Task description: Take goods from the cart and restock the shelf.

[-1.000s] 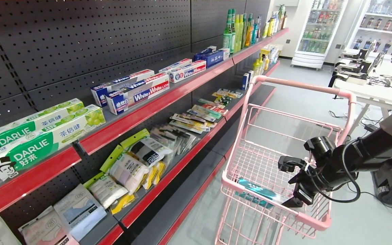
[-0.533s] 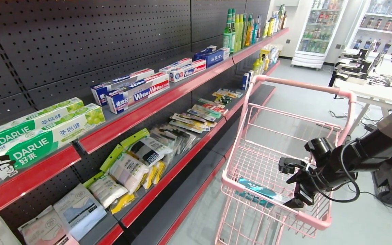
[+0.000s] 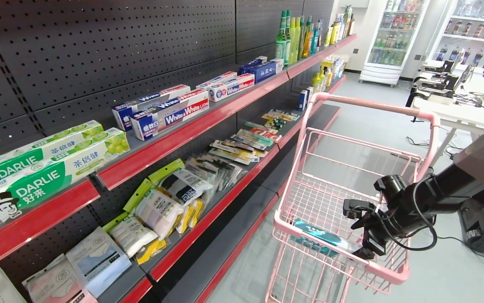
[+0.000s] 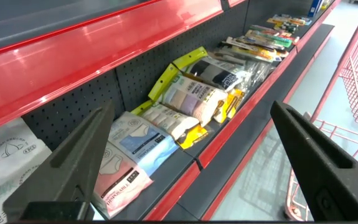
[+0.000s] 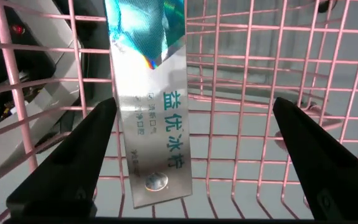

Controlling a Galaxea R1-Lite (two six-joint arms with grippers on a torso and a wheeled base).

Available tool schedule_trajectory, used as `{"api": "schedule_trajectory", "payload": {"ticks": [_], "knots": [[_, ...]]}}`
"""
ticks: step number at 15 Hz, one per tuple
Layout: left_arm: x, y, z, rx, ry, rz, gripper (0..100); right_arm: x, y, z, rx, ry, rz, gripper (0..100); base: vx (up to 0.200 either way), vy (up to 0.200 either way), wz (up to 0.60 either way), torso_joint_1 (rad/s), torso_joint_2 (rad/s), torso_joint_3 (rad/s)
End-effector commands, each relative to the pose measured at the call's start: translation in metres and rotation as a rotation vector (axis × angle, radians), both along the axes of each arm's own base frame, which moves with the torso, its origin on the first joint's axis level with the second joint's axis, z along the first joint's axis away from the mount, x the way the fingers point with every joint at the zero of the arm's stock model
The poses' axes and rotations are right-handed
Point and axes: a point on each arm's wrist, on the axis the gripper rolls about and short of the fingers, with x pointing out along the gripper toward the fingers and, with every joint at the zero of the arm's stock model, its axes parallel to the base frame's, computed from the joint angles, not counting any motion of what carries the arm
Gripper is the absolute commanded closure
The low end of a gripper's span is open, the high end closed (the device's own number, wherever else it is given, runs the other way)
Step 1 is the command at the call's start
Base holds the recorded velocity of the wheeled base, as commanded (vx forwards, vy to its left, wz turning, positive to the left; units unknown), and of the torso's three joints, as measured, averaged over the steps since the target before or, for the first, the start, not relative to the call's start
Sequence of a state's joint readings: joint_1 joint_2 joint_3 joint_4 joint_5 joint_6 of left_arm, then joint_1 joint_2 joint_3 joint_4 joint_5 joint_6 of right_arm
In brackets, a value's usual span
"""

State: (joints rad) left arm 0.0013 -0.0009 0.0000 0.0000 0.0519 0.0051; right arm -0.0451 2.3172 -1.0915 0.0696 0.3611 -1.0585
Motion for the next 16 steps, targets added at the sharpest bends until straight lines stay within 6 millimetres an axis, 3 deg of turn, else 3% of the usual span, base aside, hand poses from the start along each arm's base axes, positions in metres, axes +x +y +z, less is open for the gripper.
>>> {"api": "schedule_trajectory", "payload": {"ticks": [1,16], "knots": [[0.000,0.000,0.000,-0.001,0.001,0.000,0,0.003,0.000,-0.010,0.008,0.018,0.004,0,0.000,0.000,0.00,0.000,0.00,0.000],[0.000,0.000,0.000,-0.001,0.001,0.000,0,0.011,0.001,-0.027,-0.022,0.021,0.033,0,0.000,0.000,0.00,0.000,0.00,0.000]]}}
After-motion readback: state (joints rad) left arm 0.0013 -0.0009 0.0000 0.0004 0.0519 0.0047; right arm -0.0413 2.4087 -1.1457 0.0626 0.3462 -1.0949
